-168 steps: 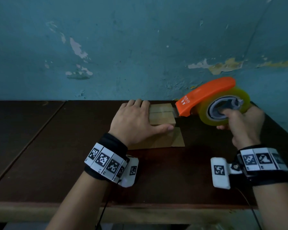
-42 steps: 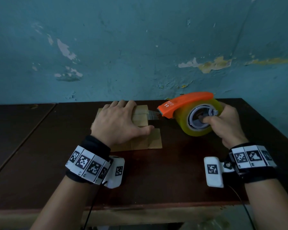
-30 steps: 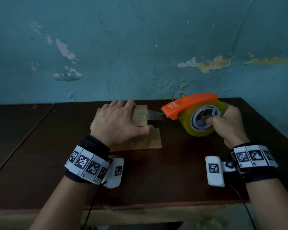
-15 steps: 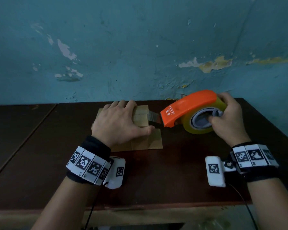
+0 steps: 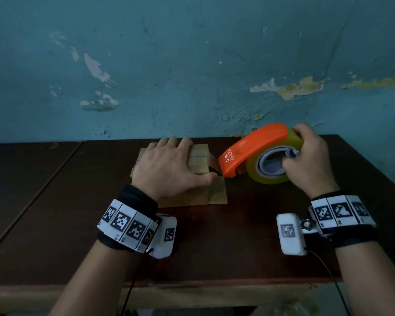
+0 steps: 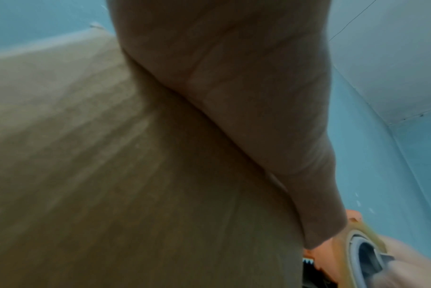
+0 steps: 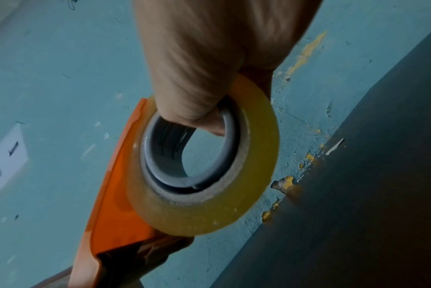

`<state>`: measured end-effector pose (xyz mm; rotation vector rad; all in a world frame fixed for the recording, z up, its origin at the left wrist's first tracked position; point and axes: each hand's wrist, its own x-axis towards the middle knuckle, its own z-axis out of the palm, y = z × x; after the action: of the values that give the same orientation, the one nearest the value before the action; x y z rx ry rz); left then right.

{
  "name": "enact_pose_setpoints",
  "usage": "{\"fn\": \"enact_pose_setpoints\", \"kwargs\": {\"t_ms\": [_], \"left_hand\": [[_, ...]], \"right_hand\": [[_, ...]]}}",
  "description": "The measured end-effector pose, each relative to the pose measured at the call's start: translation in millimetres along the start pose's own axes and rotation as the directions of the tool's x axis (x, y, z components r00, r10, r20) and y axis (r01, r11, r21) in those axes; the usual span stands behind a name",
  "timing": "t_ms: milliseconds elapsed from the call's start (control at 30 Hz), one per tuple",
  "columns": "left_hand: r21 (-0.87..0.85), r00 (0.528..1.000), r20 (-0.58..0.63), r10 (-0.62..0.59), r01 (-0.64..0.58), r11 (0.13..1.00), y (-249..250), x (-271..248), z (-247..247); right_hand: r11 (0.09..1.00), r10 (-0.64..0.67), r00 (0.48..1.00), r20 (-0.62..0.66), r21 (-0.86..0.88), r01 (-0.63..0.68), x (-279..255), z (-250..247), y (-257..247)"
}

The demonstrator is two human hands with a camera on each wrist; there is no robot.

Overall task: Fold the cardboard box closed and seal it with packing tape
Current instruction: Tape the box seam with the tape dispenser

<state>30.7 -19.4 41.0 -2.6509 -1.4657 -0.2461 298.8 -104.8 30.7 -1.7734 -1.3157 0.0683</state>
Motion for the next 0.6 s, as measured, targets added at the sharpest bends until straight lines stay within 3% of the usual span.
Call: {"fn": "enact_pose_setpoints", "kwargs": {"t_ms": [600], "left_hand": [[0.007,1.0,-0.007,0.014,-0.014,1.0,-0.5,-0.5,1.5]], "right_hand": [[0.996,0.031,0.996,-0.079,-0.083,-0.038,-0.7,5.7,-12.7]]}}
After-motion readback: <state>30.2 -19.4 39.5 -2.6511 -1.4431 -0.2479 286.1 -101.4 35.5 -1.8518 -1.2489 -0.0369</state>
